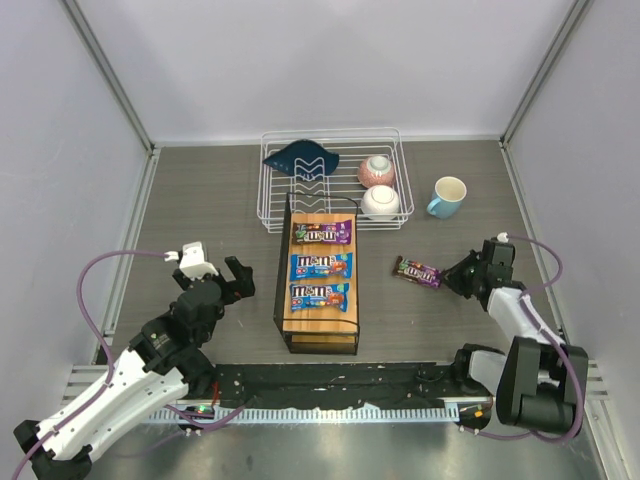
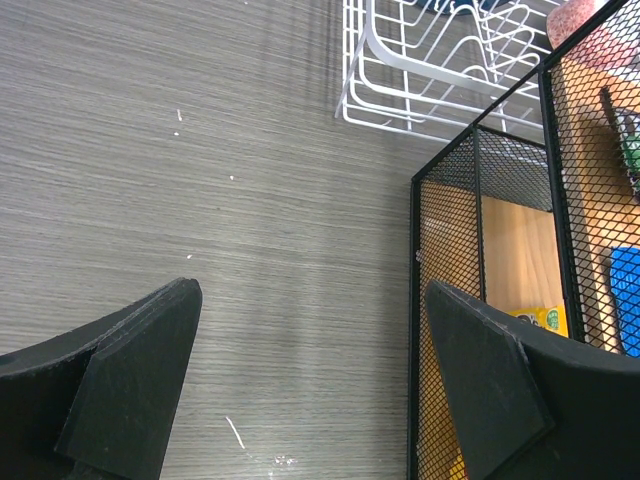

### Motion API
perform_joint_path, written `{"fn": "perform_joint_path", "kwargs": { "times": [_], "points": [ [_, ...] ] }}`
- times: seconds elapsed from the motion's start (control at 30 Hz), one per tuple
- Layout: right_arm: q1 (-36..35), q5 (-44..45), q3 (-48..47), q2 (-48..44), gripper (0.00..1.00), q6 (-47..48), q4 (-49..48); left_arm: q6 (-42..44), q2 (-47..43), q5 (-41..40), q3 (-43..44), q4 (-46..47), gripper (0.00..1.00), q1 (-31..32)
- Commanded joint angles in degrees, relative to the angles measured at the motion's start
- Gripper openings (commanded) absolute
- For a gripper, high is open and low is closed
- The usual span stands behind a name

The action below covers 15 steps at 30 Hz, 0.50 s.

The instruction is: Place and organize the candy bags onto the shelf

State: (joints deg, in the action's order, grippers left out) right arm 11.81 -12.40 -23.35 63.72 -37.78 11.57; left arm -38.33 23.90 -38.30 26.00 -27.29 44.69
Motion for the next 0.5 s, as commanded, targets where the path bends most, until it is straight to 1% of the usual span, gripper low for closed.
{"fn": "perform_joint_path", "kwargs": {
  "times": [0.0,0.03,0.13,0.23,0.37,0.47],
  "points": [
    [0.1,-8.2,2.5,-7.7,0.01,1.5,-6.4,0.8,0.4,-0.2,0.5,1.8,1.00,0.2],
    [0.1,-11.1,3.0,-9.0,0.01,1.2,-7.5,0.8,0.4,-0.2,0.5,1.9,1.00,0.2],
    [0.1,-15.6,4.4,-12.0,0.01,0.3,-11.1,0.9,0.4,-0.2,0.4,1.8,1.00,0.1],
    [0.1,-19.7,4.5,-13.1,0.01,-0.1,-14.5,0.8,0.4,-0.1,0.4,1.9,1.00,0.3],
    [0.1,-23.8,5.7,-13.4,0.01,-3.6,-19.6,0.8,0.4,-0.1,0.4,1.9,1.00,0.2],
    [0.1,-26.6,7.0,-13.3,0.01,-7.9,-27.5,0.8,0.3,-0.1,0.5,1.8,1.00,0.2]
  ]
}}
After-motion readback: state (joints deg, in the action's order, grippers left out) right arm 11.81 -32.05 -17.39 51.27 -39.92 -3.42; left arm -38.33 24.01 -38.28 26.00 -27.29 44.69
